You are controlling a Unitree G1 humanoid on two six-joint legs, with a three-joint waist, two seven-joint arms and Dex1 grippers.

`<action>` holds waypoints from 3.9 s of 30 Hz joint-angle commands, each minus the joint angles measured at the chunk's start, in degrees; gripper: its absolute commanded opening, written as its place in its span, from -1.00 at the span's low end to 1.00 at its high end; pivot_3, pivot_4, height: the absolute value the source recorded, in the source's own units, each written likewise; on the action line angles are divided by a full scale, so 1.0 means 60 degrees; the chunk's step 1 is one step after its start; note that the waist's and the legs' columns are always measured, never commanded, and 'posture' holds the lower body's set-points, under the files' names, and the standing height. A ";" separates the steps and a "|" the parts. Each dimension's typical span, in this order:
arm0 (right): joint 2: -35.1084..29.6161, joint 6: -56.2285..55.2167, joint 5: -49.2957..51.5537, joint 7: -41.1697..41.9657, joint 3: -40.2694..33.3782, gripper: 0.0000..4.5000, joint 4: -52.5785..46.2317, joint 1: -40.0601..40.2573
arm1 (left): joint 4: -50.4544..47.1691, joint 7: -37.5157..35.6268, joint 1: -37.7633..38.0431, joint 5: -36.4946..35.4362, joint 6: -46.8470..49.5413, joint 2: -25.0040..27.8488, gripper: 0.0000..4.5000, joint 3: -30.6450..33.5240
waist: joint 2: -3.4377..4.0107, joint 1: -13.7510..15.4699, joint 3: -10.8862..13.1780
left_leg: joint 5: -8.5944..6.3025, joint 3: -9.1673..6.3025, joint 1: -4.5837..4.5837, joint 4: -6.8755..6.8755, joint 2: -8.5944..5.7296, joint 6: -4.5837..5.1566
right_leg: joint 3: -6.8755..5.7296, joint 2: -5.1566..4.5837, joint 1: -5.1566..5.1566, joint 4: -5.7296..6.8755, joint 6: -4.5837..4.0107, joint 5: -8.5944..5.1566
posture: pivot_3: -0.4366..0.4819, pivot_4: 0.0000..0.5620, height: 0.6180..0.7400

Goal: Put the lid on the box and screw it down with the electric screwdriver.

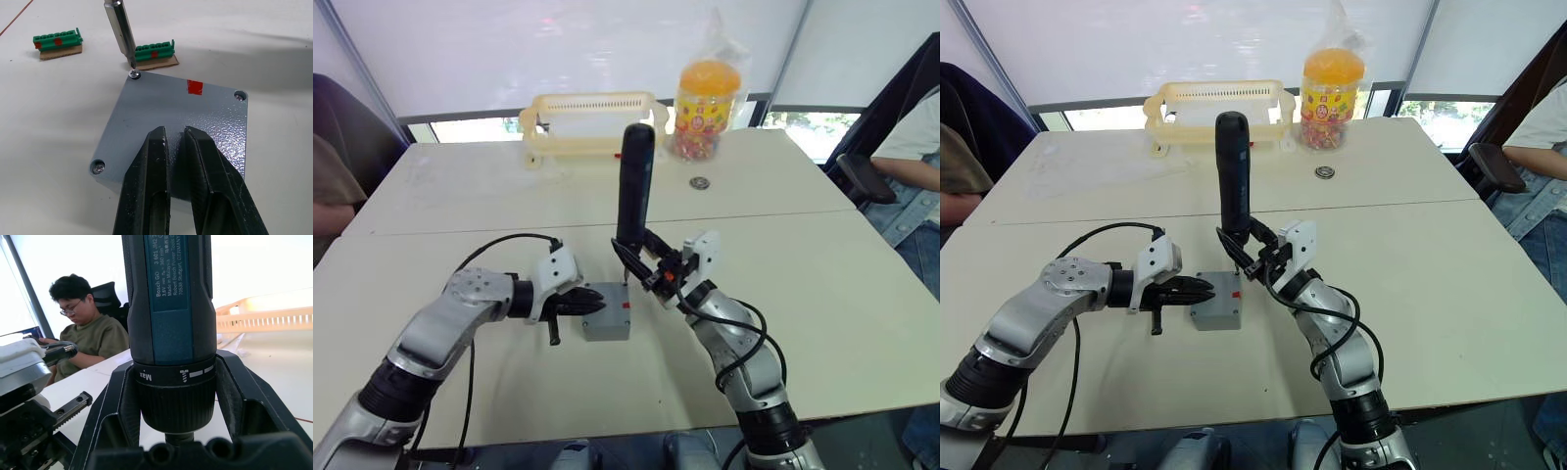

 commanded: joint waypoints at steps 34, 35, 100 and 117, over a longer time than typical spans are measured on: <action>0.0162 -0.0659 -0.0250 -0.0066 0.0165 -0.23 0.0050 0.0007 | 0.0003 0.0022 0.0203 0.0180 0.0162 0.0008 -0.75 -0.0111 | -0.0001 0.0000 -0.0002 | 0.0000 0.0000 0.0001 0.0000 0.0000 0.0000 | 0.0000 0.0000 0.0001 0.0000 0.0000 0.0000 | -0.05 -0.47 1.00; 0.0152 -0.0680 -0.0284 -0.0066 0.0186 -0.23 0.0098 0.0010 | 0.0008 0.0022 0.0205 0.0183 0.0158 0.0010 -0.75 -0.0109 | -0.0001 -0.0001 -0.0002 | 0.0000 0.0000 0.0001 0.0000 0.0000 0.0000 | 0.0000 0.0000 0.0002 0.0000 0.0000 0.0000 | -0.05 -0.47 1.00; -0.0059 -0.0131 -0.1149 -0.0426 0.0635 -0.23 0.1349 0.0484 | -0.0119 0.0042 0.0458 0.0380 0.0181 0.0023 -0.75 -0.0174 | -0.0002 0.0016 -0.0230 | -0.0009 -0.0012 0.0167 -0.0028 0.0012 0.0012 | -0.0007 0.0008 0.0171 -0.0034 -0.0040 -0.0035 | -0.05 -0.47 1.00; -0.0186 -0.0531 -0.1503 -0.0436 0.0663 -0.23 0.1672 0.0461 | -0.0003 0.0007 0.0450 0.0424 0.0067 -0.0009 -0.75 -0.0205 | -0.0002 0.0011 -0.0232 | -0.0010 -0.0012 0.0167 -0.0031 0.0013 0.0013 | -0.0008 0.0008 0.0171 -0.0037 -0.0042 -0.0038 | -0.05 -0.47 1.00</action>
